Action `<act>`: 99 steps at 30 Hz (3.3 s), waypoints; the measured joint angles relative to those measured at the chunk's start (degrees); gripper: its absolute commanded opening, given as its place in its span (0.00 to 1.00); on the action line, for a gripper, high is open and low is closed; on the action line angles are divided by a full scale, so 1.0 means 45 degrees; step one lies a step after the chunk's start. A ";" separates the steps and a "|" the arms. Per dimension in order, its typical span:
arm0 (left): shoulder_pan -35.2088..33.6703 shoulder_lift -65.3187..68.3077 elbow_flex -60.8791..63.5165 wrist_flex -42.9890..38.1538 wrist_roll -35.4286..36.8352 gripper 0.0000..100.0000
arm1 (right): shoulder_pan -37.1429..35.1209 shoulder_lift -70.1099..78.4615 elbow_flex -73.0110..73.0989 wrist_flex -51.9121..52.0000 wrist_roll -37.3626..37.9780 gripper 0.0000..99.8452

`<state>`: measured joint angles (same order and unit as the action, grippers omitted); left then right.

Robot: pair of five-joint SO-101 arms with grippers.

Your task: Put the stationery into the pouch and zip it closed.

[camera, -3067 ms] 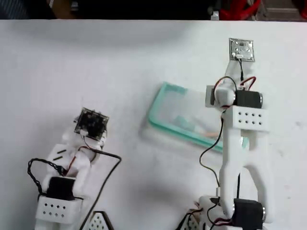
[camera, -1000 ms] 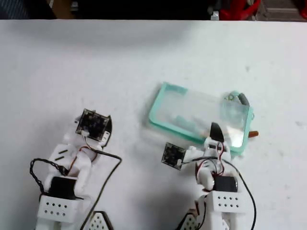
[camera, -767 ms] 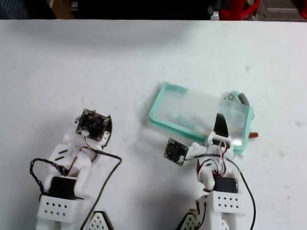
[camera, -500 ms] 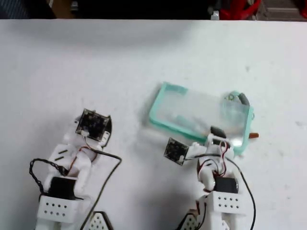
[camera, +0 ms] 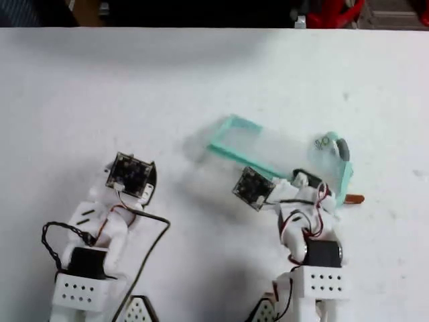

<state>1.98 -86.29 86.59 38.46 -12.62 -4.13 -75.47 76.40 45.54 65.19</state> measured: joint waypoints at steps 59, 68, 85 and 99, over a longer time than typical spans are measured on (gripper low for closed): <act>0.0000 0.0000 0.0000 0.0664 0.0117 0.17 | -0.4142 1.7621 -1.7856 0.9885 -1.3128 0.06; 0.0000 0.0000 0.0000 0.0664 0.0723 0.25 | -0.4200 1.8266 -1.7602 1.0354 -1.1507 0.13; 0.0254 0.0000 -0.0410 0.1153 0.0821 0.25 | -0.3946 1.9497 -2.0689 1.1663 -1.1468 0.02; 0.0137 -0.0020 -0.3536 0.3888 -0.3145 0.23 | -0.5275 1.6821 -2.1392 1.1780 -1.1468 0.02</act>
<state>2.59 -86.37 70.68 55.96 -26.77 -27.87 0.22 -19.87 98.55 13.58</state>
